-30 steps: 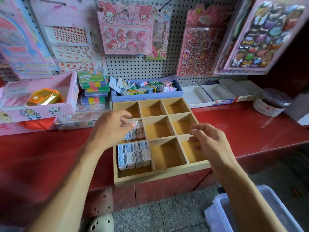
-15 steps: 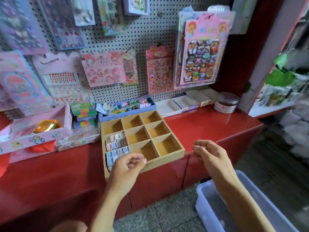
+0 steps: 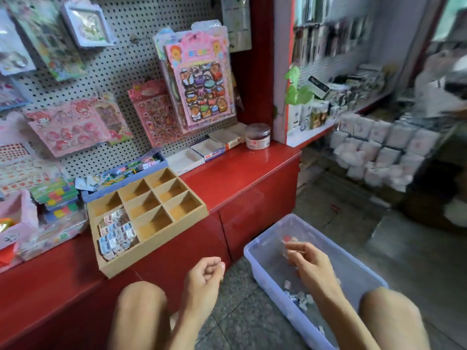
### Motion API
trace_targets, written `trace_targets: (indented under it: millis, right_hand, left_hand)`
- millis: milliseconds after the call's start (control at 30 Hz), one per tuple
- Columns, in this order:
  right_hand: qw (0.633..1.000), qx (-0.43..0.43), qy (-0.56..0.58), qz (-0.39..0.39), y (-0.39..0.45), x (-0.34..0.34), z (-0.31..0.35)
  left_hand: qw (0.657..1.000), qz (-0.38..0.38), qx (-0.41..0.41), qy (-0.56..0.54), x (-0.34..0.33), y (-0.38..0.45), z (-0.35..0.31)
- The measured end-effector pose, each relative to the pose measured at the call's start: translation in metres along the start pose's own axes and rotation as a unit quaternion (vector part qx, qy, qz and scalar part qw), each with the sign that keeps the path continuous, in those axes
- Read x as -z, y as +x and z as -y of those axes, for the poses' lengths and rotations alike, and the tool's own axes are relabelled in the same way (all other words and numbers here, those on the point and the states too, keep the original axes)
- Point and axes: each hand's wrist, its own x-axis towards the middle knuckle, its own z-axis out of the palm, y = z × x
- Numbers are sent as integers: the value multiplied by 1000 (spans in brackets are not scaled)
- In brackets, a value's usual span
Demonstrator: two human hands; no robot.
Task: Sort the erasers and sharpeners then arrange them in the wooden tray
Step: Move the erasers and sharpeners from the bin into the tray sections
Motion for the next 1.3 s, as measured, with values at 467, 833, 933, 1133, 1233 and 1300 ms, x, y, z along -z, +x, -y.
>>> trace_targets:
  millis: [467,833,933,1133,1233,1300]
  right_hand:
    - [985,-153,-54,-63,24,42,-112]
    - [952,-216,-215,-14,130,17,-211]
    - [941,-228,-249,31,156,-1,-260]
    - [922,-337,-192,-9,188,-24,-344]
    - [906,-387,-166,-45,196,-37,-379]
    - [907,-377,-182,-39,201,-53,-382]
  left_hand:
    - [978,171,40,117,-116,56,47]
    - [859,326,-121,376,-214,189,118]
    - [810,343,-134,457,-223,215,143]
    - [768,308,-201,525,-226,225,184]
    - [773,284,-228,519,-227,226,189]
    - [780,264,-238,515,-227,227,190]
